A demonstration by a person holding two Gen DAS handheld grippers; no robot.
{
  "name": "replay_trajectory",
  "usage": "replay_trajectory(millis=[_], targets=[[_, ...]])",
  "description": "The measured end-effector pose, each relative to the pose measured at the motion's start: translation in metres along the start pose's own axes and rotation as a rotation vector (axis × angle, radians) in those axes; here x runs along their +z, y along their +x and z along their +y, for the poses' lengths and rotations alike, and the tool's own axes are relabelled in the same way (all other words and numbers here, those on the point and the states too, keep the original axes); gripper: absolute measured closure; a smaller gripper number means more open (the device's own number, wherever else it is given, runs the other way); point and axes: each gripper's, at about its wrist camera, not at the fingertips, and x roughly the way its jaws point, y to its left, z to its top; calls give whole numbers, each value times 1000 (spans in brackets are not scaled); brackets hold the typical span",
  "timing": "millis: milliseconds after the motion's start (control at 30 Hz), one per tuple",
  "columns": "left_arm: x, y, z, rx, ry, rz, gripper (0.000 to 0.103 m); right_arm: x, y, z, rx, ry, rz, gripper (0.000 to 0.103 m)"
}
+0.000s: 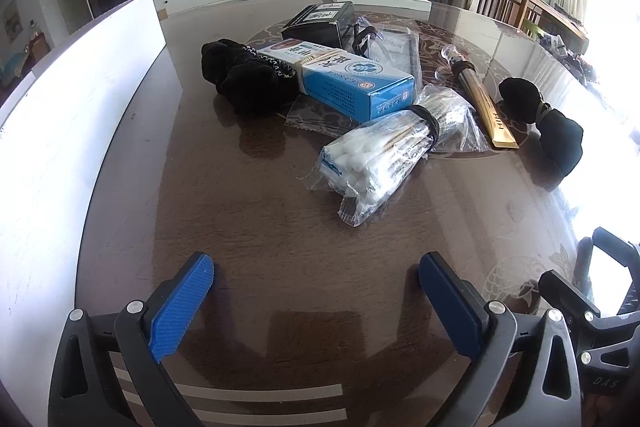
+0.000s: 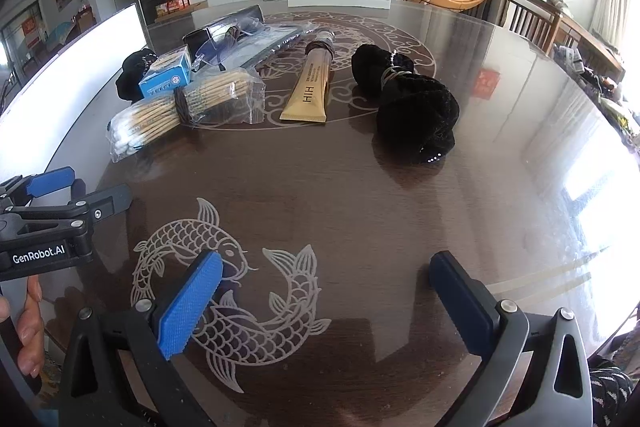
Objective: Organize objects
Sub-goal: 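Bring the left tool back over the table to the cotton swab bundle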
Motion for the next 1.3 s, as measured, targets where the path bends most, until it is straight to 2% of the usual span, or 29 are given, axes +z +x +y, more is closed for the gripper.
replay_trajectory(millis=[1100,1300], targets=[[-1,1,-2,5,-5,-10,0,-2,-3,0,1,-5,-9,0],[4,2,0,-4,4,27,0,-2,-4,0,1,-7,-13,0]])
